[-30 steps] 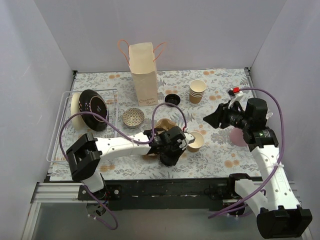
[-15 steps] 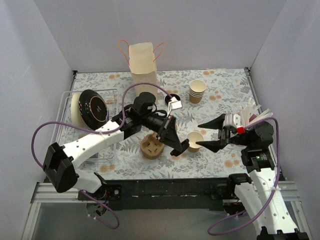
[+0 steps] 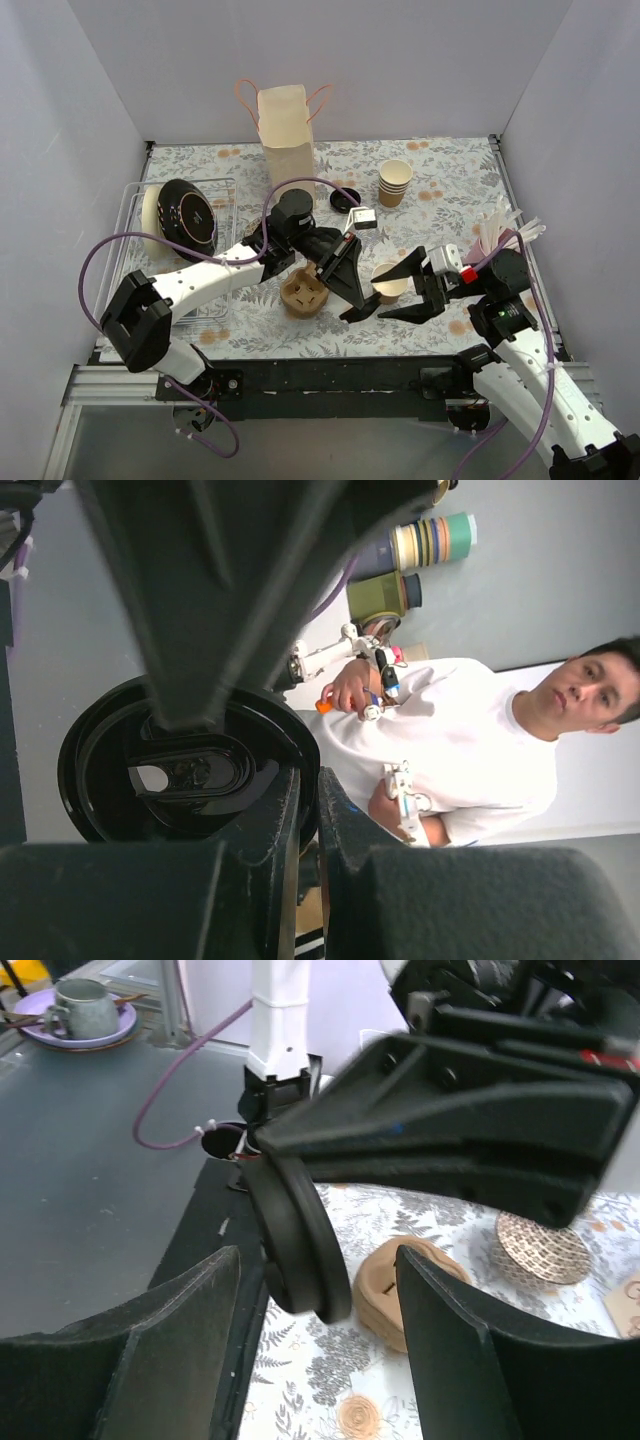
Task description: Pack the takeout coffee
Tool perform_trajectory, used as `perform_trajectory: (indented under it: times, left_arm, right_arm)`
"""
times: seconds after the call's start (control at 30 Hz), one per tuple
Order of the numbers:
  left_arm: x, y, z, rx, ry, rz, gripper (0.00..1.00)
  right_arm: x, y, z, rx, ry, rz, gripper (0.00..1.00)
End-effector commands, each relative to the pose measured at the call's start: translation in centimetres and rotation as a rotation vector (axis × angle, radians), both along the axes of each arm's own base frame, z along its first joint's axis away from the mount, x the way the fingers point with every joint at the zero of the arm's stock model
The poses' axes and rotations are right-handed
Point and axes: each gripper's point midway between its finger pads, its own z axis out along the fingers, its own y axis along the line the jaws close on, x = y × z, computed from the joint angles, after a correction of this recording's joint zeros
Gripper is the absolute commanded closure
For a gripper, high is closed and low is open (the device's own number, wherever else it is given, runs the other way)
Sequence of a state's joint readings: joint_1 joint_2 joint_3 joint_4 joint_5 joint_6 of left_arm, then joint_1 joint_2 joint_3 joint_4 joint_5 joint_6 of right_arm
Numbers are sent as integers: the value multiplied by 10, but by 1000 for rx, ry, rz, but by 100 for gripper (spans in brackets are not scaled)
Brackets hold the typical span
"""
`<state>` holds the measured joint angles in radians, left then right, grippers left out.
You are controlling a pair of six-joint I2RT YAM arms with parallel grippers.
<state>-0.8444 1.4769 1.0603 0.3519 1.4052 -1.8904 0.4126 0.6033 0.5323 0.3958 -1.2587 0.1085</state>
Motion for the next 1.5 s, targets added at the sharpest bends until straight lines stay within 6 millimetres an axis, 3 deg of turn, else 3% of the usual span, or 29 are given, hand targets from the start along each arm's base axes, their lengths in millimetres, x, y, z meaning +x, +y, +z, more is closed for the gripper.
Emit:
perform_trajectory:
  times: [0.0, 0.1, 0.4, 0.63, 0.67, 0.7, 0.8, 0.97, 1.07, 1.23, 1.3, 1.33, 1.4, 1.43, 1.47]
  left_arm:
    - [2, -2, 3, 15, 21, -8, 100]
    - [4, -4, -4, 55, 56, 4, 100]
    - [9, -10, -9, 103, 103, 18, 100]
    - [7, -8, -17, 145, 146, 14, 100]
    - [7, -8, -17, 158, 165, 16, 100]
    - [8, -8, -17, 154, 164, 14, 100]
    - [8, -9, -20, 178, 188, 12, 100]
    - [9, -10, -20, 185, 194, 13, 100]
    - [11, -13, -17, 175, 187, 18, 100]
    - [19, -20, -10, 146, 164, 31, 98]
    - [33, -23, -10, 127, 148, 69, 87]
    - [42, -25, -5, 110, 132, 99, 69]
    - [78, -26, -7, 94, 103, 222, 58]
    - [100, -31, 4, 60, 64, 319, 56]
    - [129, -27, 2, 34, -14, 426, 55]
  right_arm:
    - [-6, 5, 13, 12, 9, 21, 29]
    - [-1, 7, 21, 8, -6, -4, 31]
    - [-6, 8, 11, -55, 19, 16, 40]
    - [-14, 5, 10, -63, 41, 29, 55]
    - [-14, 5, 8, -72, 60, 23, 55]
    - [-14, 5, 8, -73, 62, 18, 42]
    - [-16, 3, -1, -107, 108, 14, 35]
    - [-5, 6, -4, -149, 136, -26, 37]
    - [1, 9, -4, -150, 162, -37, 44]
    - [3, 18, 0, -131, 269, -11, 79]
    - [3, 21, -3, -151, 366, -10, 94]
    - [4, 22, -3, -157, 401, -11, 99]
    - [7, 24, -1, -167, 463, -18, 99]
    - [6, 24, 0, -179, 522, -17, 99]
    - [9, 26, -1, -189, 562, -30, 99]
